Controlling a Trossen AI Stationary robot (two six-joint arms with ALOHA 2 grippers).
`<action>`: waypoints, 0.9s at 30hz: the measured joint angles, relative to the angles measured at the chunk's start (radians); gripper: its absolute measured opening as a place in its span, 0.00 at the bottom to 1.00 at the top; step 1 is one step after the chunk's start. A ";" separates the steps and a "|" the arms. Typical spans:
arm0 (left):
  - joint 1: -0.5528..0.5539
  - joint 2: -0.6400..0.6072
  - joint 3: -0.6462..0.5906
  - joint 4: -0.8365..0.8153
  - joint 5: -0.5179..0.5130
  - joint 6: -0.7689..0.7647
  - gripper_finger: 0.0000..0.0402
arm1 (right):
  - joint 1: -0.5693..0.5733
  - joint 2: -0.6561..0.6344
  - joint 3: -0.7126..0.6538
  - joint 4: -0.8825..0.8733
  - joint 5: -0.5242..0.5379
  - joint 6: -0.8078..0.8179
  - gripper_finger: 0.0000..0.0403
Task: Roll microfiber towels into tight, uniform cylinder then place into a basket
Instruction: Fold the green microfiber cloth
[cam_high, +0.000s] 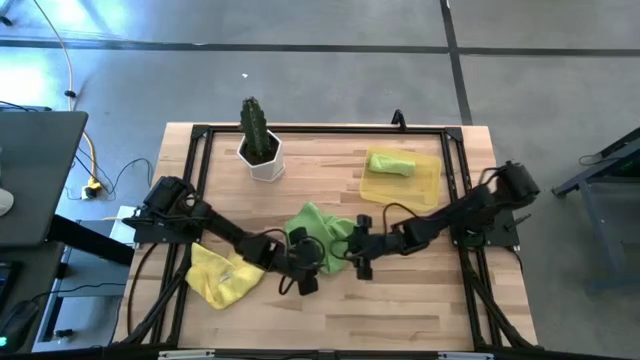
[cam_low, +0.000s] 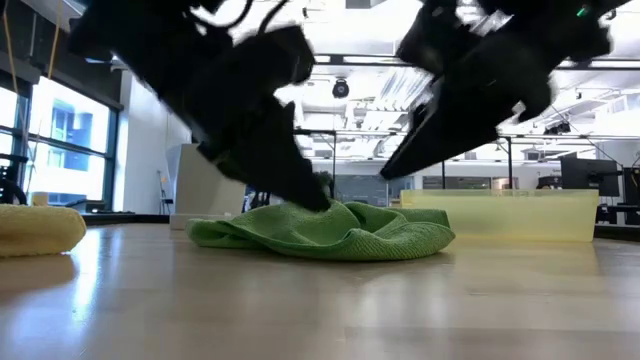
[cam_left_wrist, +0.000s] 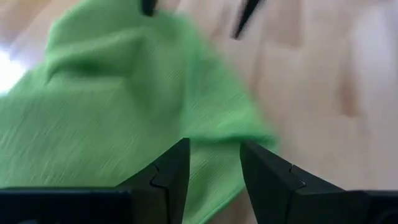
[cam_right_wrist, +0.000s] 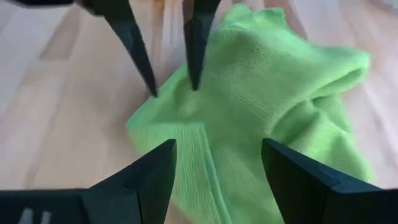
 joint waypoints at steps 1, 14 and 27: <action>0.002 0.000 0.000 -0.029 -0.001 -0.025 0.32 | -0.008 0.023 0.004 0.006 -0.010 0.015 0.56; 0.014 0.026 0.002 -0.149 -0.006 -0.140 0.32 | -0.093 0.195 0.116 0.011 -0.290 0.017 0.56; 0.027 0.035 0.002 -0.147 -0.006 -0.186 0.32 | -0.038 0.202 0.128 -0.003 -0.592 -0.086 0.56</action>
